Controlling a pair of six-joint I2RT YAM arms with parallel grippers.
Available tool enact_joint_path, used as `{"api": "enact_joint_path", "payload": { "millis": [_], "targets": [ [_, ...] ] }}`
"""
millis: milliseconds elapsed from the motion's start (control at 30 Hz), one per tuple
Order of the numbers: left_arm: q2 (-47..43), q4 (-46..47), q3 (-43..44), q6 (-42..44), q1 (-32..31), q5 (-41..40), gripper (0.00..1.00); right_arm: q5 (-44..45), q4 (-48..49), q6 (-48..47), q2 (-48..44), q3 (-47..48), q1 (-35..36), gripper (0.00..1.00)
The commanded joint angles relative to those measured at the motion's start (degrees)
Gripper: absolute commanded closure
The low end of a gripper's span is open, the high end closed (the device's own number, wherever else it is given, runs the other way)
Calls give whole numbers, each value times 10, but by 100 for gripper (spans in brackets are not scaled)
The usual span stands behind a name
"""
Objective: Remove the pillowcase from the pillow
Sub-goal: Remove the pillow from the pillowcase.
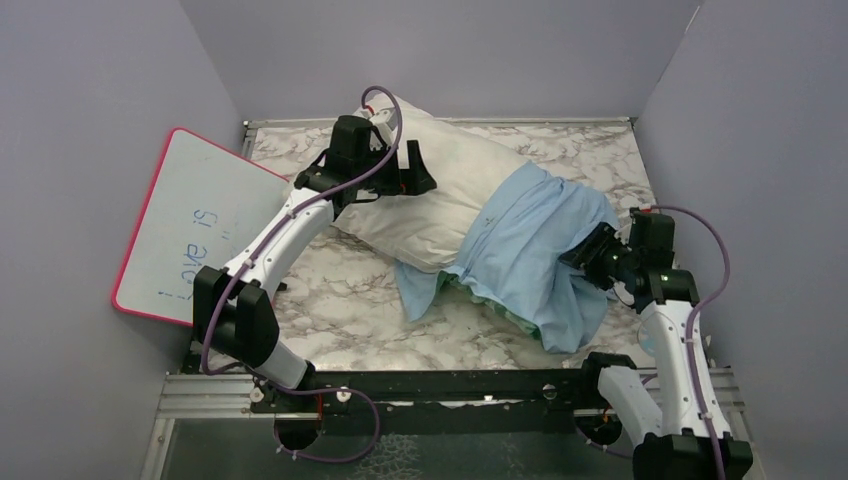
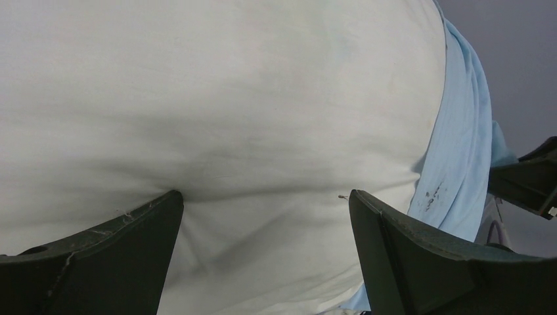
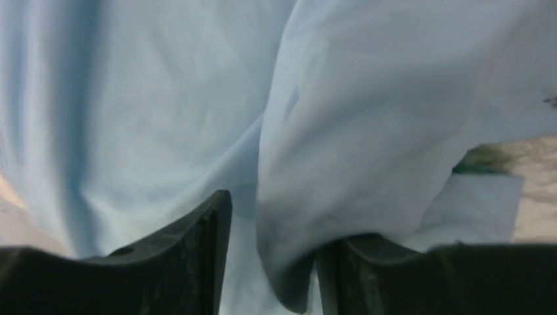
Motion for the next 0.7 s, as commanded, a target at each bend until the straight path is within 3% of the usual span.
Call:
{"api": "enact_joint_path", "payload": {
  "millis": [0,167,233,300,367,433,500,567,667],
  "targets": [
    [12,4,19,33,-4,44,2,-115,74,6,18,-38,1,34],
    [17,1,21,49,-4,60,2,-178,153,4,40,-103,1,21],
    [15,-6,25,58,-4,59,2,-182,180,22,45,-125,1,22],
    [11,-8,22,64,-3,57,2,-135,193,52,47,-142,1,34],
    [10,-8,19,70,-4,56,1,-104,195,65,51,-147,1,60],
    [13,-12,20,77,-4,56,2,-83,168,61,51,-129,1,79],
    [17,-12,23,78,-4,58,2,-21,121,58,36,-104,1,85],
    [27,-12,32,76,-5,66,2,62,68,56,14,-77,1,99],
    [43,-17,59,89,-25,55,2,184,0,81,-17,-44,1,100]
  ]
}}
